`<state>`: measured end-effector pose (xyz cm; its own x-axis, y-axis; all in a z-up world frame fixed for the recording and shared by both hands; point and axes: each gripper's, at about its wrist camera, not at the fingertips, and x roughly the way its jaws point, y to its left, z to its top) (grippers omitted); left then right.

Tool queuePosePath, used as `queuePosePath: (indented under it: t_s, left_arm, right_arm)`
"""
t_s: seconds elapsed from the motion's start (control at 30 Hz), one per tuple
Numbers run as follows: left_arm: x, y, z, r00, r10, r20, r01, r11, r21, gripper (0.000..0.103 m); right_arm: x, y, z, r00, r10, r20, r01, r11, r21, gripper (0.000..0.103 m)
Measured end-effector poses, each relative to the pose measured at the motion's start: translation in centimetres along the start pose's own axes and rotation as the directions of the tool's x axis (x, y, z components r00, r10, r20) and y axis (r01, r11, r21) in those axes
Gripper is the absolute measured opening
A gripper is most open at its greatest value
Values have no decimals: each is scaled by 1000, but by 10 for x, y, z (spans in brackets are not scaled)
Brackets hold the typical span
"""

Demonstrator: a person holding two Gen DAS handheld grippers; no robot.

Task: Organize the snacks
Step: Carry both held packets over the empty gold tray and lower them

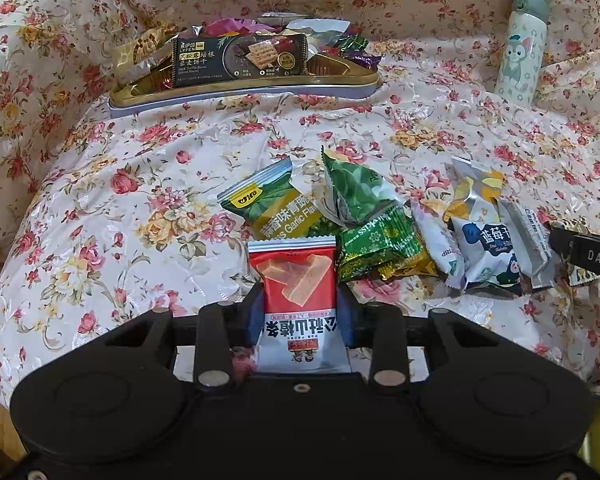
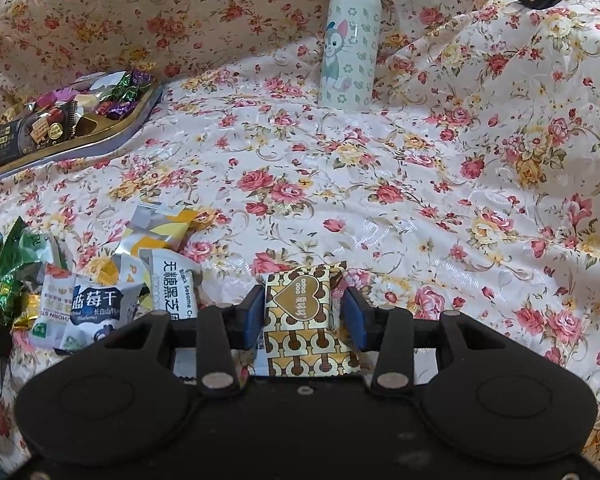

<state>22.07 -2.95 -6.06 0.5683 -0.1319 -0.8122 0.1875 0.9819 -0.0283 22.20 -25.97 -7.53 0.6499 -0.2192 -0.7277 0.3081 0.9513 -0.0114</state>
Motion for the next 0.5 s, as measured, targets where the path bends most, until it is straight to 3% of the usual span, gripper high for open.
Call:
queuePosePath:
  t_s: [0.23,0.5]
  left_arm:
    - [-14,1,0,1000,6,24,-7,1000,13,43]
    - [-46,6,0,999,-17,48,18,1000,-18,43]
  right_arm:
    - [-9,-10,0,1000,15,9,-15,999,39,34]
    - [-50,-23,4,994,70,79,-77,993,91,34]
